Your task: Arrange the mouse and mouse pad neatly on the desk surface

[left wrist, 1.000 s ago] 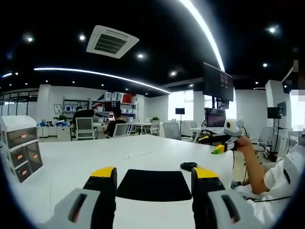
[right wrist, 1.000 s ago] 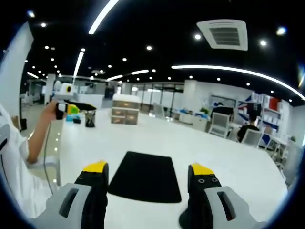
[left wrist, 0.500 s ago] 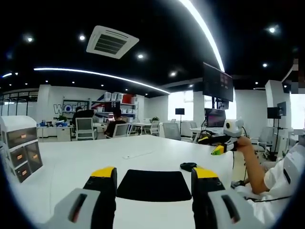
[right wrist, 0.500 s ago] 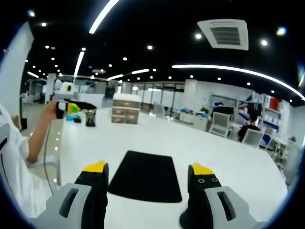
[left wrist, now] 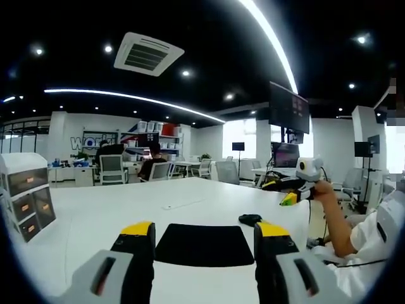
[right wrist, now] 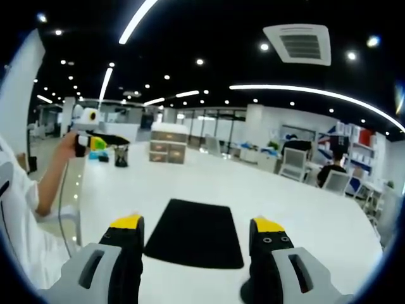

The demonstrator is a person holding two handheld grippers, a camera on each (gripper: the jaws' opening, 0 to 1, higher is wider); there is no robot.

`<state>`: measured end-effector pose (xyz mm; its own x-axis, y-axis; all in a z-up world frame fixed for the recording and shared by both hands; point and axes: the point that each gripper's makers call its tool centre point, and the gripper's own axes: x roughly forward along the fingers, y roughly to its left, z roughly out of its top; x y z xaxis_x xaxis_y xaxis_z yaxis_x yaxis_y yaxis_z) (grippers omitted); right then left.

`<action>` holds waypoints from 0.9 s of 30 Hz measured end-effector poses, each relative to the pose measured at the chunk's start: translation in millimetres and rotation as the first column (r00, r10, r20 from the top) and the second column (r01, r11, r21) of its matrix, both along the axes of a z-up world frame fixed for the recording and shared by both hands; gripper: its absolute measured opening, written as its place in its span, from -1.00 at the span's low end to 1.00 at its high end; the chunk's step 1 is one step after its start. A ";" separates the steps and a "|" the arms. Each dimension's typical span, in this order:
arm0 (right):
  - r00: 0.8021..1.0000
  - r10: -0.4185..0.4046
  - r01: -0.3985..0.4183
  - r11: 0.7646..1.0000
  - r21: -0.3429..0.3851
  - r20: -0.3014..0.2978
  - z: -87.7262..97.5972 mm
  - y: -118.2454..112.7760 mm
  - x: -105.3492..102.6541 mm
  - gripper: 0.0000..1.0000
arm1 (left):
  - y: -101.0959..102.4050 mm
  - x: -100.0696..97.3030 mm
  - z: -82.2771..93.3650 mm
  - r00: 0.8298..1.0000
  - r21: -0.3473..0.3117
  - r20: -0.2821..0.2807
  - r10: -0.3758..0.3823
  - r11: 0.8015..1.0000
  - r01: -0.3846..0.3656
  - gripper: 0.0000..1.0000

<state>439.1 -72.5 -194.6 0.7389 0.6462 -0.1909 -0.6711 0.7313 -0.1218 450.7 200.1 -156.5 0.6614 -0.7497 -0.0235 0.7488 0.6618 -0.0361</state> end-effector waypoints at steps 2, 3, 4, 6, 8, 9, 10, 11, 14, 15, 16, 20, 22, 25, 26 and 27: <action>1.000 0.002 -0.002 1.000 -0.002 -0.002 -0.9 0.9 0.2 0.29 | 0.1 -0.2 0.4 1.000 -0.001 0.001 0.000 1.000 0.000 0.26; 1.000 0.003 -0.003 1.000 -0.002 -0.003 -1.2 1.3 0.3 0.29 | 0.1 -0.4 0.4 1.000 -0.001 0.001 -0.001 1.000 0.001 0.26; 1.000 0.003 -0.003 1.000 -0.002 -0.005 -1.5 1.7 0.5 0.29 | 0.0 -0.5 0.4 1.000 -0.001 0.001 -0.001 1.000 0.001 0.26; 1.000 0.005 -0.005 1.000 -0.005 -0.006 -2.4 2.4 0.7 0.29 | 0.2 -0.3 0.1 1.000 0.000 0.000 0.000 1.000 0.000 0.26; 1.000 0.009 -0.009 1.000 -0.006 -0.009 -3.3 3.7 1.1 0.29 | 0.5 -0.8 1.2 1.000 -0.003 0.003 -0.001 1.000 0.001 0.26; 1.000 0.009 -0.010 1.000 -0.007 -0.011 -4.0 4.1 1.5 0.29 | 0.4 -0.8 1.2 1.000 -0.003 0.003 -0.001 1.000 0.001 0.26; 1.000 0.009 -0.009 1.000 -0.008 -0.011 -4.4 4.4 1.8 0.29 | 0.1 -0.8 0.5 1.000 -0.002 0.002 -0.001 1.000 0.001 0.26; 1.000 0.009 -0.009 1.000 -0.008 -0.013 -4.9 4.6 1.9 0.29 | 0.0 -0.7 0.1 1.000 0.000 0.001 -0.001 1.000 0.001 0.25; 1.000 0.017 -0.017 1.000 -0.013 -0.019 -7.5 7.3 2.5 0.29 | -0.1 -0.8 0.9 1.000 -0.002 0.003 -0.001 1.000 0.001 0.25; 1.000 0.019 -0.019 1.000 -0.015 -0.021 -8.4 8.4 2.6 0.29 | 0.1 -0.6 1.2 1.000 -0.003 0.003 -0.002 1.000 0.002 0.25; 1.000 0.020 -0.021 1.000 -0.016 -0.023 -9.5 9.5 2.7 0.29 | -0.3 -0.5 0.3 1.000 -0.001 0.001 -0.002 1.000 0.002 0.25; 0.999 0.030 -0.031 0.999 -0.023 -0.032 -13.3 14.0 2.4 0.29 | -0.6 -0.5 0.6 1.000 -0.001 0.001 -0.002 1.000 0.002 0.25; 0.999 0.031 -0.032 0.999 -0.024 -0.035 -14.6 15.3 2.7 0.29 | -0.6 -0.3 0.4 1.000 -0.001 0.001 -0.002 1.000 0.002 0.25; 0.999 0.036 -0.038 0.999 -0.031 -0.040 -17.8 19.2 1.8 0.29 | -0.5 -0.3 0.3 1.000 0.002 0.000 -0.002 1.000 0.002 0.25; 0.998 0.042 -0.043 0.998 -0.034 -0.041 -18.5 21.1 1.4 0.29 | -0.4 -0.6 1.2 1.000 0.000 0.003 -0.002 1.000 0.002 0.25; 0.998 0.045 -0.047 0.998 -0.035 -0.045 -19.1 22.2 1.5 0.29 | -0.3 -0.7 1.5 1.000 -0.002 0.003 -0.002 1.000 0.002 0.25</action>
<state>440.7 -50.3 -213.7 0.6989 0.6715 -0.2463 -0.7093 0.6951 -0.1174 450.0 199.7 -154.9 0.6602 -0.7508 -0.0199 0.7501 0.6604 -0.0347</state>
